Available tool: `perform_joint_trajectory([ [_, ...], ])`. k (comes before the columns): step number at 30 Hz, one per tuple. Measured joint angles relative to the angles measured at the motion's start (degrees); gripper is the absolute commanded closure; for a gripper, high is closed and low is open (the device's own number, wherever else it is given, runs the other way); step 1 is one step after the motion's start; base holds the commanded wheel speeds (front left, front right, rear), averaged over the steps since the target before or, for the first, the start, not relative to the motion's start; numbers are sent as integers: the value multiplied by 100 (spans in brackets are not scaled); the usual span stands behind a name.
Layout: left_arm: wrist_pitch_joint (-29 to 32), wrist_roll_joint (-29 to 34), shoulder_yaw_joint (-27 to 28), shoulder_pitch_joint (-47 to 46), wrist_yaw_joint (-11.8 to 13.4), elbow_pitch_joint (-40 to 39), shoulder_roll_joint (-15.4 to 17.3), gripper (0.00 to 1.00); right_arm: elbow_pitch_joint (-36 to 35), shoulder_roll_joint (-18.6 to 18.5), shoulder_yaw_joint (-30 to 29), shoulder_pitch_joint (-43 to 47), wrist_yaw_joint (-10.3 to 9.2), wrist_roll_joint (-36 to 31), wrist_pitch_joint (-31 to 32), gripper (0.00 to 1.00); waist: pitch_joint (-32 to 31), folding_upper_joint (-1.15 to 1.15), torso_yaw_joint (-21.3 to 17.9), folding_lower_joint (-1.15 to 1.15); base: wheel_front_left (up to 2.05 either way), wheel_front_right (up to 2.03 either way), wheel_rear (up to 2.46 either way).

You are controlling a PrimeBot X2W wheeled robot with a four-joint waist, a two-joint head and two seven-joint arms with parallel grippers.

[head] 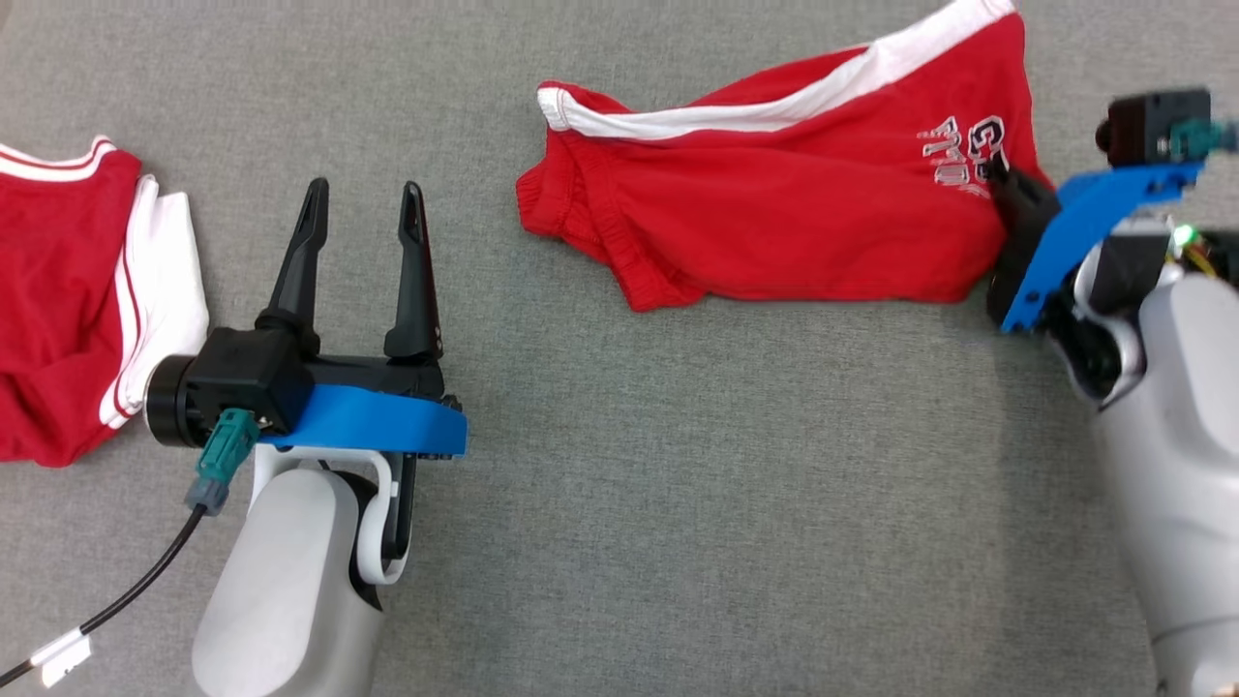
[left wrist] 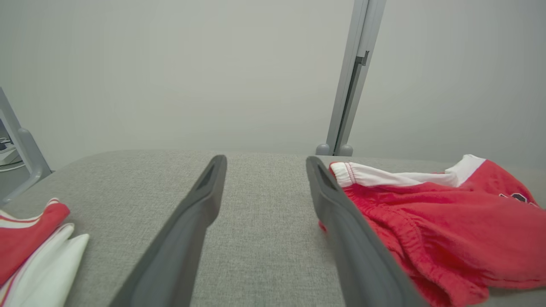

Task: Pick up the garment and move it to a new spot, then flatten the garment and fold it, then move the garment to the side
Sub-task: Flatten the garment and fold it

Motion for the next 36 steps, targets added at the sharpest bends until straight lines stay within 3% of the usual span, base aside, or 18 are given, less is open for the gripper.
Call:
perform_joint_trajectory([
  [6,1,93,78,207,-18,32,21,0,-945,302,-267,1273,1,220,-644,100,-242,1,-167,0,0,0,0],
  [15,0,135,65,635,-14,74,82,0,-2280,644,-770,3083,2,392,-988,100,-680,1,-425,-1,0,0,0],
  [30,52,105,-55,740,33,-53,93,0,-2329,587,-1049,3108,-2,318,-1047,100,-733,1,-403,0,0,0,0],
  [36,44,90,-67,733,43,-55,98,0,-2832,599,-570,2778,-3,235,-839,100,-780,1,-404,0,0,0,0],
])
